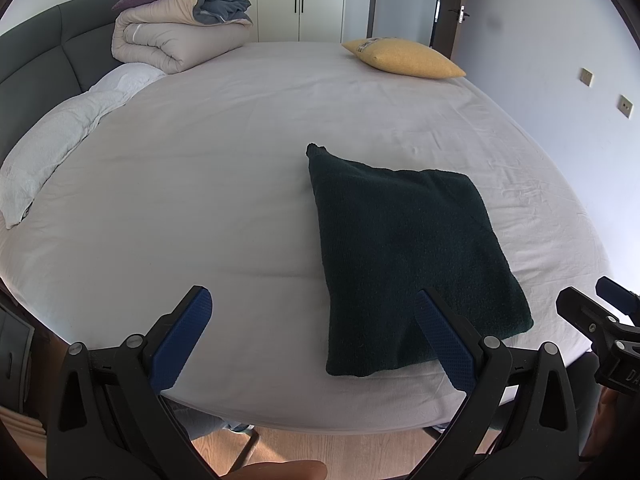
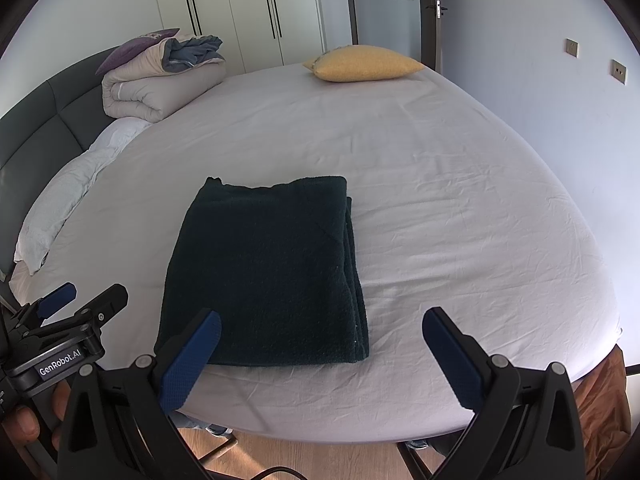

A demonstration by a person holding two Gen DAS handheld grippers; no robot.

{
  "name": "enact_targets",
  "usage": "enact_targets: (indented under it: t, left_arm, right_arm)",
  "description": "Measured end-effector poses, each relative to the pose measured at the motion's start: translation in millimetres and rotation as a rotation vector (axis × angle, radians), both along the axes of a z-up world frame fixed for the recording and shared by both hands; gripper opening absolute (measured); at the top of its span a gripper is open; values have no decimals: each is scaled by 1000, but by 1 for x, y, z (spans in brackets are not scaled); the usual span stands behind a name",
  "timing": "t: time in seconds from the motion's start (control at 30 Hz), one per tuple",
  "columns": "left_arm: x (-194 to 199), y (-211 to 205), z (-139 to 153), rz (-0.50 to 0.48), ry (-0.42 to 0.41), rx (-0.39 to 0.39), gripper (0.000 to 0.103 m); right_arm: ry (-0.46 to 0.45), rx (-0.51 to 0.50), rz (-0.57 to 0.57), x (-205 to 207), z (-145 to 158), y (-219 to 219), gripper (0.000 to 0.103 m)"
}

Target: Fold small clothes

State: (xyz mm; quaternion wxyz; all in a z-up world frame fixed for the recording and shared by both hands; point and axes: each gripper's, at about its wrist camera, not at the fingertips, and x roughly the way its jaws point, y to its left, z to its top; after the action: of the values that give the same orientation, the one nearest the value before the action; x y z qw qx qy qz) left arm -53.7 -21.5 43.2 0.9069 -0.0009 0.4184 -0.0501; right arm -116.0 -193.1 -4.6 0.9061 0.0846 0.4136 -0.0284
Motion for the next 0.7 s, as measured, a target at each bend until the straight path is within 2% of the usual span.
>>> enact_targets:
  t: [0.7]
  left_arm:
    - [-1, 2, -4, -5, 13, -4, 103]
  right_arm:
    - [5, 3, 1, 0, -3, 0, 103]
